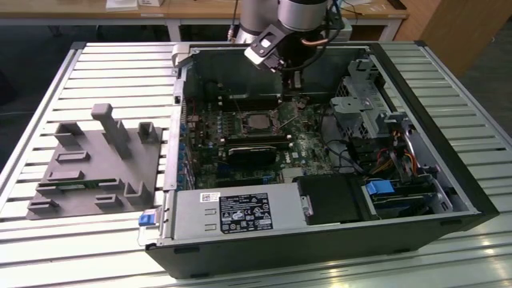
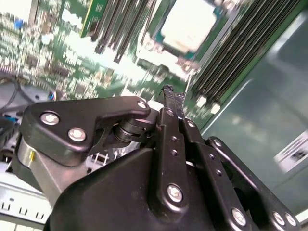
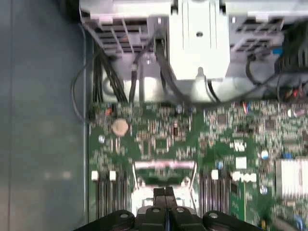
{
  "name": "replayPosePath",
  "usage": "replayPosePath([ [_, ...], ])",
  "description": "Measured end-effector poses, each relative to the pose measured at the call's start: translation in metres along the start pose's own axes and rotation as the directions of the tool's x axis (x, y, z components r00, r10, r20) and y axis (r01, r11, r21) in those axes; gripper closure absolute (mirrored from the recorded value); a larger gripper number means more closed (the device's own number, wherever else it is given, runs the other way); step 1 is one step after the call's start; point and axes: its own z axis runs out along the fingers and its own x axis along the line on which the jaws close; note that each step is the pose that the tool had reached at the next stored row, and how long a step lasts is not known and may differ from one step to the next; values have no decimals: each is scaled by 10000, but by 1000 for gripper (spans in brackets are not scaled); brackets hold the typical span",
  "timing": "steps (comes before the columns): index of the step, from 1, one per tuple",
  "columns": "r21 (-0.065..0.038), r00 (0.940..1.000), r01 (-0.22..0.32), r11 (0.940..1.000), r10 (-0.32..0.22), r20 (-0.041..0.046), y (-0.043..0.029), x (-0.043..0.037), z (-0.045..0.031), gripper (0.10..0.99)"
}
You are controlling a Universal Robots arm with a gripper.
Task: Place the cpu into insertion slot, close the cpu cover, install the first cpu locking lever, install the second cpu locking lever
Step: 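Close the cpu cover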
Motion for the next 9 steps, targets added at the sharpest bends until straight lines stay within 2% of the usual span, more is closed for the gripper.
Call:
replayPosePath([
  [6, 40, 10000, -1, 10000, 1, 1, 259, 10, 7, 980],
  [9, 48, 10000, -1, 10000, 1, 0, 326, 14, 10, 980],
])
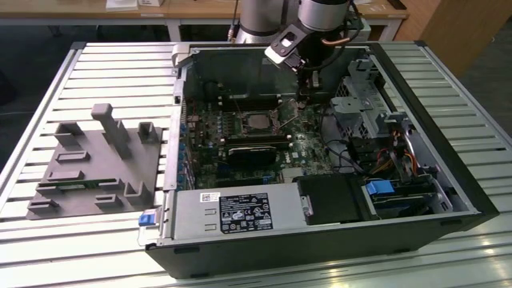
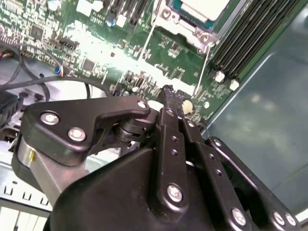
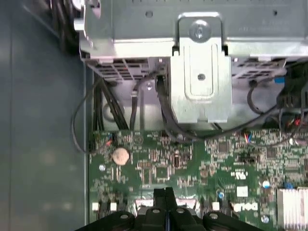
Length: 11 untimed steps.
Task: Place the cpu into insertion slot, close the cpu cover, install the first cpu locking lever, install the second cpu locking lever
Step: 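Close the cpu cover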
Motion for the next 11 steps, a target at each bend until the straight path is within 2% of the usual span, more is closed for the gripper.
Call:
replayPosePath([
  [4, 13, 10000, 0, 10000, 0, 1, 63, 2, 15, 980],
  [11, 30, 10000, -1, 10000, 1, 1, 105, 2, 110, 980],
])
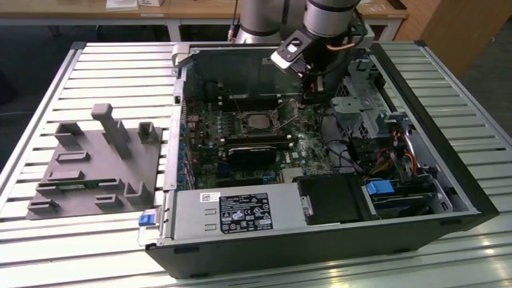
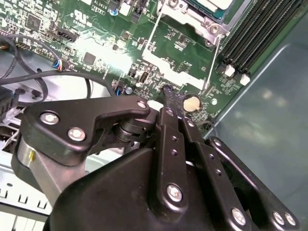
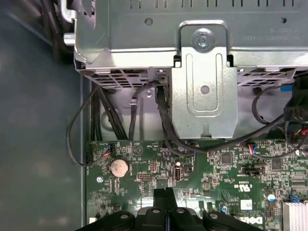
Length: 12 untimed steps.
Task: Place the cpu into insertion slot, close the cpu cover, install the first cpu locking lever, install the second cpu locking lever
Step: 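Close the cpu cover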
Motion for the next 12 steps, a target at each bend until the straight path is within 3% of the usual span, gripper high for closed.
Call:
replayPosePath([
  [12, 11, 10000, -1, 10000, 1, 0, 8, -3, 130, 980],
])
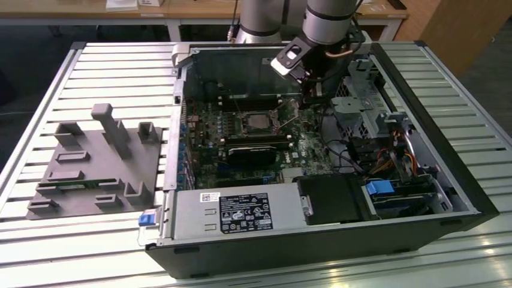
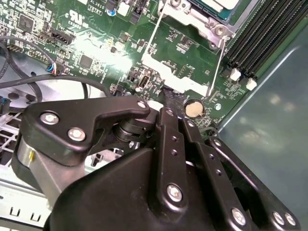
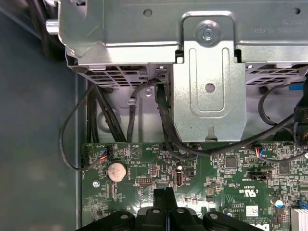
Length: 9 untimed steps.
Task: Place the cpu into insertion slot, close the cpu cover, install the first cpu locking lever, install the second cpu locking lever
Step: 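Close the cpu cover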
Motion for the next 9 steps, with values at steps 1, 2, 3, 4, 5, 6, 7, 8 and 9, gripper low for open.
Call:
replayPosePath([
  [1, 0, 10000, 0, 10000, 0, 1, 0, 0, 1, 980],
  [2, 0, 10000, 1, 10000, -1, 2, 0, 0, 1, 980],
  [3, 1, 10000, 0, 10000, 0, 3, 0, -1, 1, 980],
  [4, 0, 10000, 0, 10000, 0, 3, 0, 0, 1, 980],
  [5, 0, 10000, 0, 10000, 0, 1, 0, 0, 2, 980],
  [6, 0, 10000, 0, 10000, 0, 1, 0, 0, 2, 980],
  [7, 0, 10000, 0, 10000, 0, 1, 0, 0, 2, 980],
  [8, 11, 10000, 0, 10000, 0, 2, 0, 0, 2, 980],
  [9, 53, 10000, 1, 10000, -1, 2, 1, 0, 3, 980],
])
